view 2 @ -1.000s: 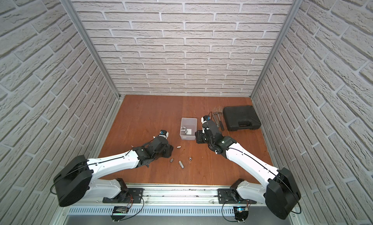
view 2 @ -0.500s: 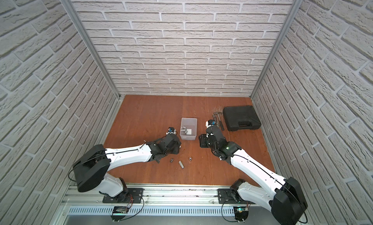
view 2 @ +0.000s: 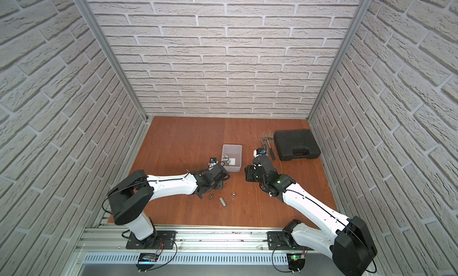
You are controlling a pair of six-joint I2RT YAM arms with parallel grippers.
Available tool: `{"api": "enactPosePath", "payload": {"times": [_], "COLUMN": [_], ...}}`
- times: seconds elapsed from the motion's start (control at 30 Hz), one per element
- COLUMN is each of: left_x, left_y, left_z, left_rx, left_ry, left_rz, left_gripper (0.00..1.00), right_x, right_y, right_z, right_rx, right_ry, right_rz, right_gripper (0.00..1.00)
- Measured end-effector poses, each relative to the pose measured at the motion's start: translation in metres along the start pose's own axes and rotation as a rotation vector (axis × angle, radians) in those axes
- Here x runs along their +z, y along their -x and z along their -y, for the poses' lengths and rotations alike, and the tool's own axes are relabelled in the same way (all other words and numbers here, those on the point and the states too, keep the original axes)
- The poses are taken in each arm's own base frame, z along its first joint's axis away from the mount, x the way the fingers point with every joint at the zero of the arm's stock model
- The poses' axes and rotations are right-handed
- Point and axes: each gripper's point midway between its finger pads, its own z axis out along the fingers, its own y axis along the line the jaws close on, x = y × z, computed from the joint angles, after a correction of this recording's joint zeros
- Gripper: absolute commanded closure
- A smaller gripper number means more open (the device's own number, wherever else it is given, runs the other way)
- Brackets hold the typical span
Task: Put the socket on the desktop into the storage box
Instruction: Pick up the socket head at the center of the board.
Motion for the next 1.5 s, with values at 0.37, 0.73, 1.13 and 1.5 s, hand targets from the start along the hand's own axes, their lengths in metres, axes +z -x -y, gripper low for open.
{"api": "enactPosePath", "payload": {"times": [0.37, 0.73, 1.13, 1.5], "left_x": [0.009, 0.012, 0.015, 0.015], "left_y": [-0.004, -0.003, 0.000, 0.000], "left_z": [0.008, 0.011, 0.014, 0.014], "left_rx": [-0.005, -0.012, -0.013, 0.006], "left_ry": [-0.009, -0.011, -0.014, -0.014], "left_rz": [-0.026, -0.025, -0.021, -0.021], "left_gripper": [0.48, 0.51, 0.52, 0.54], "right_x": [0.006, 0.008, 0.008, 0.008], "right_y": [-0.011, -0.015, -0.017, -0.016], "right_z": [0.012, 0.016, 0.019, 0.021], "right_rx": [0.026, 0.027, 0.030, 0.034], "right_ry": [-0.032, -0.037, -0.043, -0.044], "right_rz": [-0.021, -0.026, -0.027, -0.024], "right_gripper": [0.59, 0.59, 0.60, 0.60]}}
